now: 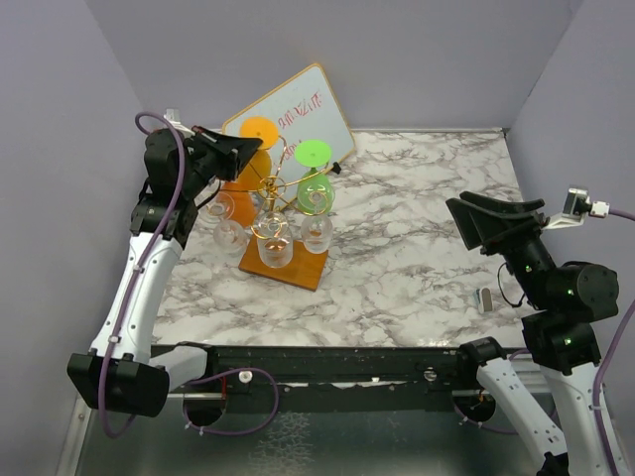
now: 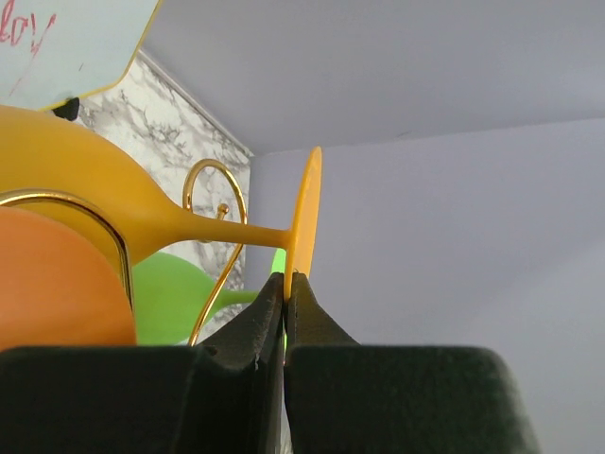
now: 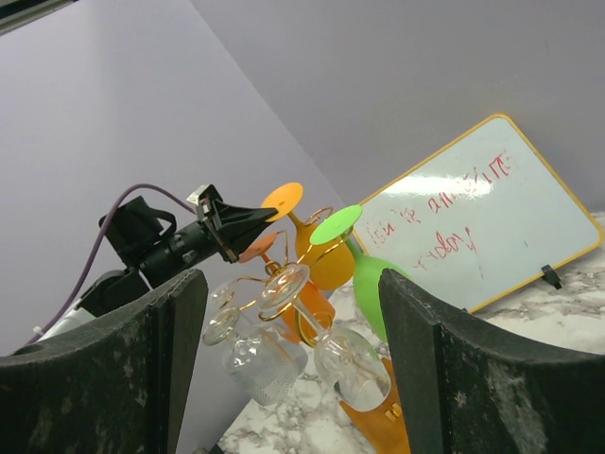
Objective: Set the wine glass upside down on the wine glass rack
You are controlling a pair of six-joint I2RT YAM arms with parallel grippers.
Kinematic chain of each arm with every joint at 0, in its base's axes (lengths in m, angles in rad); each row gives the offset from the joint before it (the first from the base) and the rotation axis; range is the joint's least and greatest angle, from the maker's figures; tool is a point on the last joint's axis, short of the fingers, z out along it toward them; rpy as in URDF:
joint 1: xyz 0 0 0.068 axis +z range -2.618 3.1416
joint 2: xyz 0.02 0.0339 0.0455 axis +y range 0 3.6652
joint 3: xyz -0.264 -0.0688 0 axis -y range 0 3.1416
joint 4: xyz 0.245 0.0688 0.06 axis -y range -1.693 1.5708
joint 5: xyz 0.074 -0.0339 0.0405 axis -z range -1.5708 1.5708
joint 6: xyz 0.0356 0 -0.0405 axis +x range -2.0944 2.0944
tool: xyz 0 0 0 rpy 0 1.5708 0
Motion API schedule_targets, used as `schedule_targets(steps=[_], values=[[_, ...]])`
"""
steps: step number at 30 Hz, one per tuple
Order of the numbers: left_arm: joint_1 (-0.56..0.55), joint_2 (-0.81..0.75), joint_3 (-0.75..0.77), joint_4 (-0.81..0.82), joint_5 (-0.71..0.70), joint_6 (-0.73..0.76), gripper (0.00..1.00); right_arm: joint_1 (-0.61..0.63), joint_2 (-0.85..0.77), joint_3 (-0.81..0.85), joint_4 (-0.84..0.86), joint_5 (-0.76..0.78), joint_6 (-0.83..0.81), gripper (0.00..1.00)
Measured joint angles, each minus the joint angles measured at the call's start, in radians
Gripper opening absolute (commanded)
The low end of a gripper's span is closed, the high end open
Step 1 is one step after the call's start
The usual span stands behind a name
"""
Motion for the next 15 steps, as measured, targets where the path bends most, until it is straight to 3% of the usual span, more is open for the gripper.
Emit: schedule_targets(steps=[15], values=[[0.0, -0.005, -0.063, 0.043, 0.116, -0.026, 0.0, 0.0, 0.0, 0.0, -0.011, 0.004, 0.0, 0.77]])
